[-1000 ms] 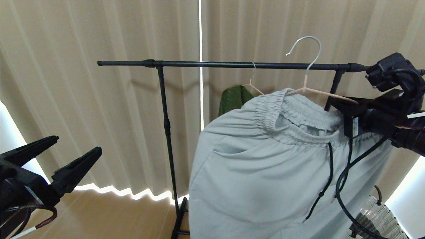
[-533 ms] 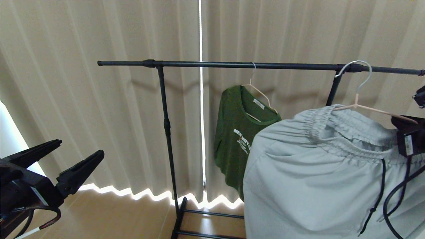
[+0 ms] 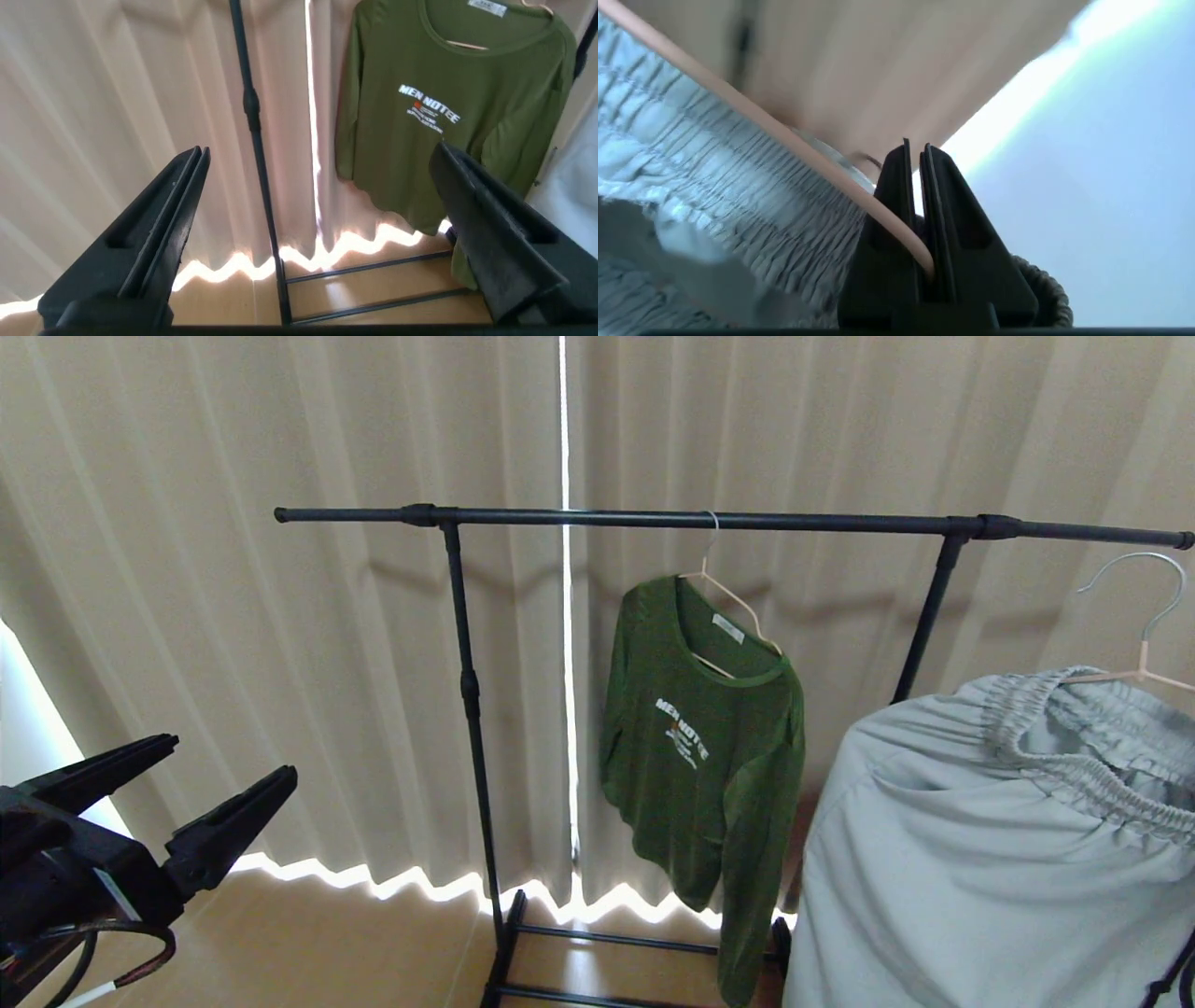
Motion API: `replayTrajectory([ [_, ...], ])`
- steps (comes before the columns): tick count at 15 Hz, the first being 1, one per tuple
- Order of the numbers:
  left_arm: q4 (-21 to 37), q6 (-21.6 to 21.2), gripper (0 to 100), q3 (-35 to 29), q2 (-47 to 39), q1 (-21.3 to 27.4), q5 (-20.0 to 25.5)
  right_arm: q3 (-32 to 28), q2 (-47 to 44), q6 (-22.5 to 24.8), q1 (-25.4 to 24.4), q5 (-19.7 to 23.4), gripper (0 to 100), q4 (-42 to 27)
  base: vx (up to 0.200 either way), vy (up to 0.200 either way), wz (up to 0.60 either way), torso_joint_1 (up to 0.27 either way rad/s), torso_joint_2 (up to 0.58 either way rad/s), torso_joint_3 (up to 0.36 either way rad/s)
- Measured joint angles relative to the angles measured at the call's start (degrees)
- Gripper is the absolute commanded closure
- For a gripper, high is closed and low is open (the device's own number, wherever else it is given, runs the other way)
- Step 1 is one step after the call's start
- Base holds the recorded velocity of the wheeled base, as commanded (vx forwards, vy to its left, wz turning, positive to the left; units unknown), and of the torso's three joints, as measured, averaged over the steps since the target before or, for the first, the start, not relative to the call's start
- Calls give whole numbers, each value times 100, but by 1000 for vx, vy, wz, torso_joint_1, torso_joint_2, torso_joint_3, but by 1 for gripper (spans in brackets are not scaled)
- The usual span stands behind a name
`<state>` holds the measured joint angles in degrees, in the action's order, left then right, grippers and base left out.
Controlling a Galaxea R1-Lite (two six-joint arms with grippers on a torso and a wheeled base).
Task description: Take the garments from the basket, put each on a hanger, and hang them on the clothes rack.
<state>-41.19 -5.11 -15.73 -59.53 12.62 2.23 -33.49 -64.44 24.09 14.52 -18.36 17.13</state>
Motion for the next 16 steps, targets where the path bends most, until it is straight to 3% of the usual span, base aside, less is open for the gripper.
replayTrajectory([
  [2,0,-4,0,0,-28,-2,-2,-7,24,-9,69,-261,100,46,0,0,0,0,0,0],
  [6,0,13,0,2,-48,-6,-2,-60,-22,-72,91,-301,100,104,0,0,0,0,0,0],
  [16,-11,40,0,21,-23,177,4,-182,-155,-83,77,-293,100,116,200,0,0,3,1,1],
])
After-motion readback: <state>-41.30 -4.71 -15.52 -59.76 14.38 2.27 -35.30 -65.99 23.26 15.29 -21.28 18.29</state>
